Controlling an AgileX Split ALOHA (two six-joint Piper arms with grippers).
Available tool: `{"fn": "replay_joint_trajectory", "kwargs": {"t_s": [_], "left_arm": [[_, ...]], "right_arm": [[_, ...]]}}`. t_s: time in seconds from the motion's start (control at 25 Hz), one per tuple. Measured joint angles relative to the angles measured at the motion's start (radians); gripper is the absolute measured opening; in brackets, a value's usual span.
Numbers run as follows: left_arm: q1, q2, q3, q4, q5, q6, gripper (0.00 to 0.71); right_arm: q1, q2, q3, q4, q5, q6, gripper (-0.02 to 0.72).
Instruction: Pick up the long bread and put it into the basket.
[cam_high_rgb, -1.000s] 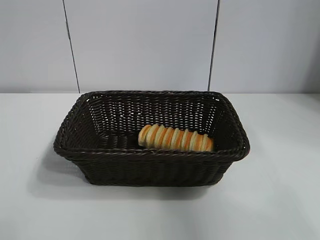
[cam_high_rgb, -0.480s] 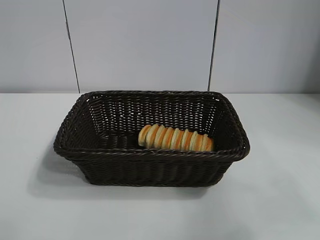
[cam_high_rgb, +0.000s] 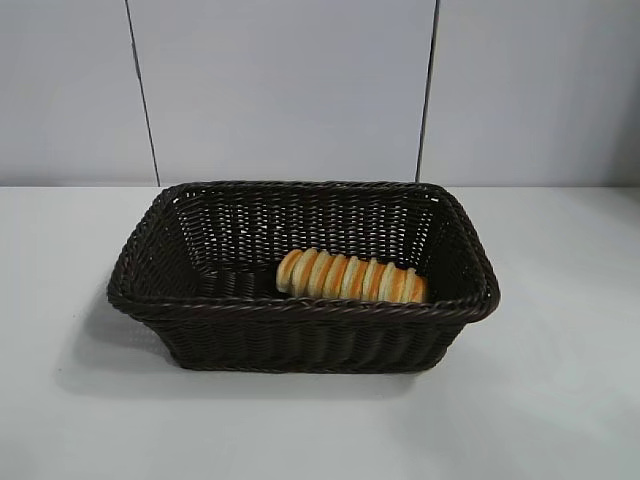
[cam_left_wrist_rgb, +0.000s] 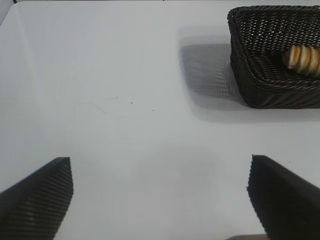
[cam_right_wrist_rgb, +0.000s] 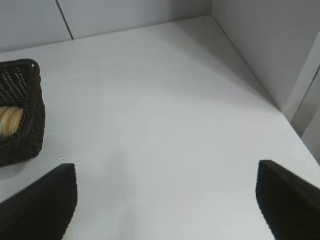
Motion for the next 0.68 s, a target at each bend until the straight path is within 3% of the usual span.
{"fn": "replay_joint_trajectory", "kwargs": {"t_s": [0.68], "left_arm": [[0.000,0.000,0.000,0.000,0.000,0.000,0.687]], "right_arm": [[0.101,0.000,0.000,0.002,-0.003,0.000,0.695]]}}
